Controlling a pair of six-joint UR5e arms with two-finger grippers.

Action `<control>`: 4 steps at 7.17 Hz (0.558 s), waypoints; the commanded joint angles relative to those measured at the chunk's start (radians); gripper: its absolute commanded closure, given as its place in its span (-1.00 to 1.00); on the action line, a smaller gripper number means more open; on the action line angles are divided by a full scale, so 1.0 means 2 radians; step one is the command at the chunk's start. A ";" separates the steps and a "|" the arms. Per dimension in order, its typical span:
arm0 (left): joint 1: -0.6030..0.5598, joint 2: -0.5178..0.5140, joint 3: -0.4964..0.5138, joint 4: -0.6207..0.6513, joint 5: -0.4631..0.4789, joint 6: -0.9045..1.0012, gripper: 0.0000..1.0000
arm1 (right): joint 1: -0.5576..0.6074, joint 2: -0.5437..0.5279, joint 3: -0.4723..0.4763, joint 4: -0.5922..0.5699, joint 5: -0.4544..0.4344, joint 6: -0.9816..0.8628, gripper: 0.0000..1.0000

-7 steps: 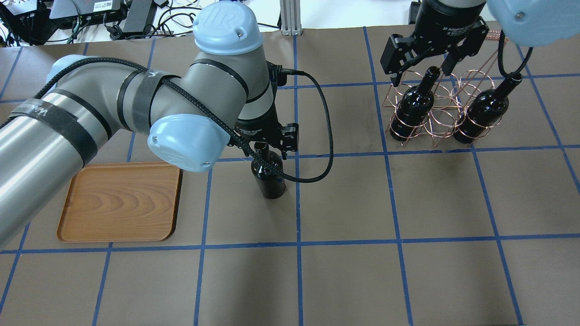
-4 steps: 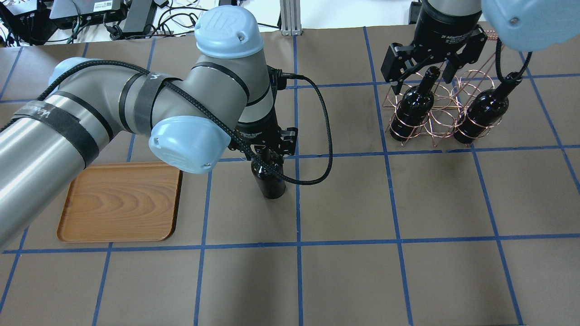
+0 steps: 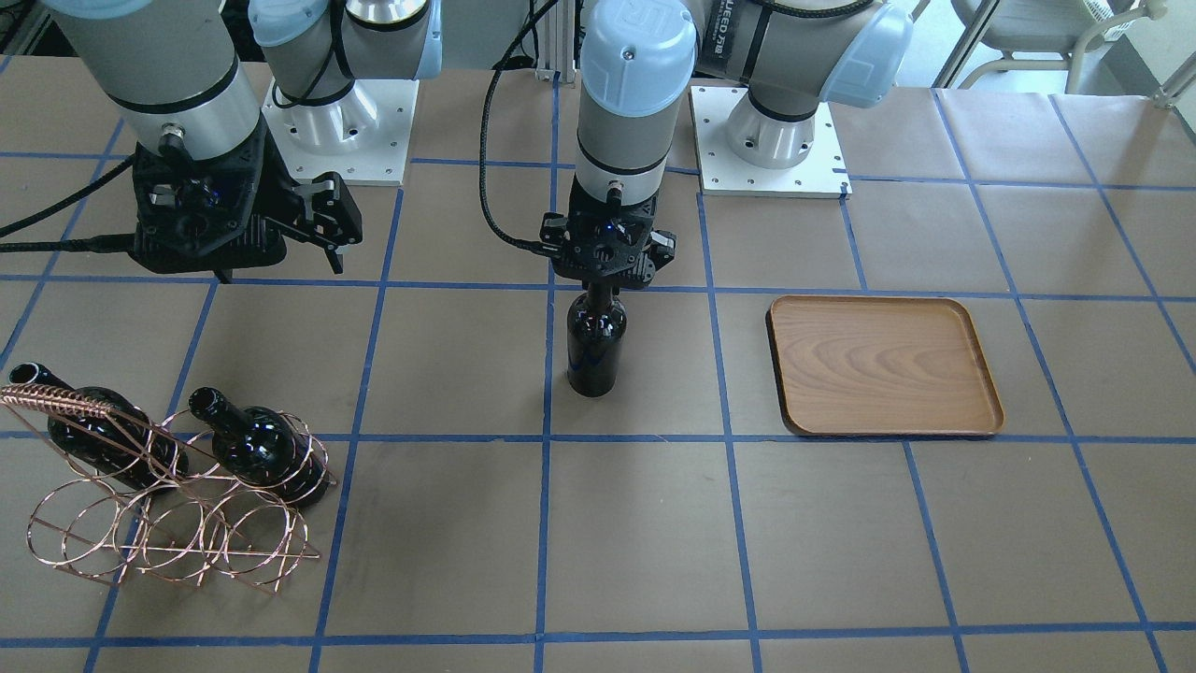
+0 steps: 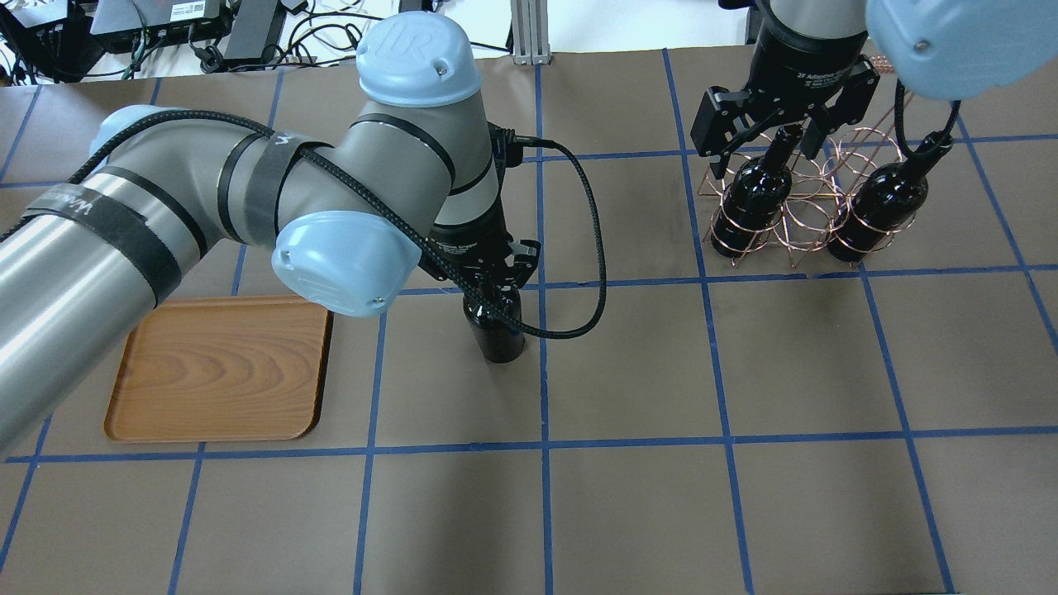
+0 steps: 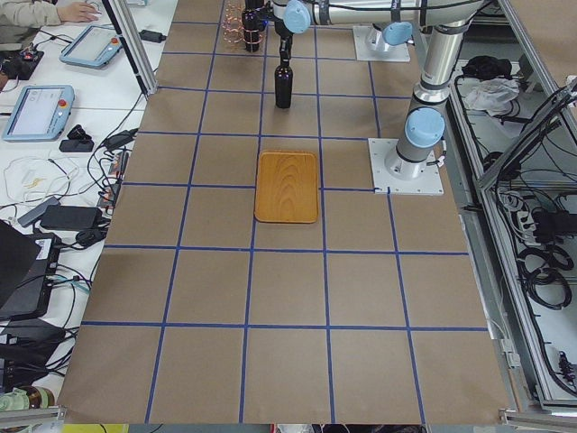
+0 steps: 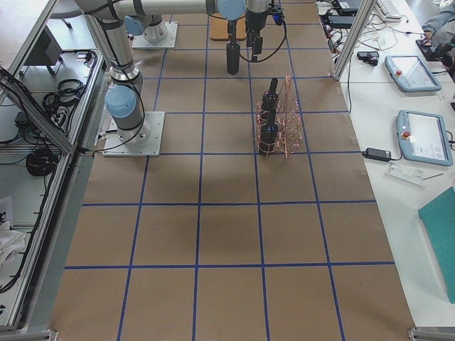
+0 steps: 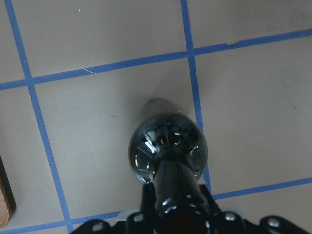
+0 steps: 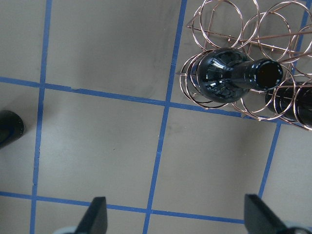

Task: Take wine from basket and place on tray
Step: 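Lift the bottle with the left gripper and carry it over the wooden tray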

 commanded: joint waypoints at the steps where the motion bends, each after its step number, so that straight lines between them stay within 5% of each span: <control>1: 0.000 0.002 0.001 -0.002 0.003 0.001 1.00 | 0.000 -0.003 0.000 0.001 -0.004 0.001 -1.00; 4: 0.021 0.025 0.032 -0.047 0.063 0.022 1.00 | 0.000 -0.003 0.001 0.005 0.000 0.003 -1.00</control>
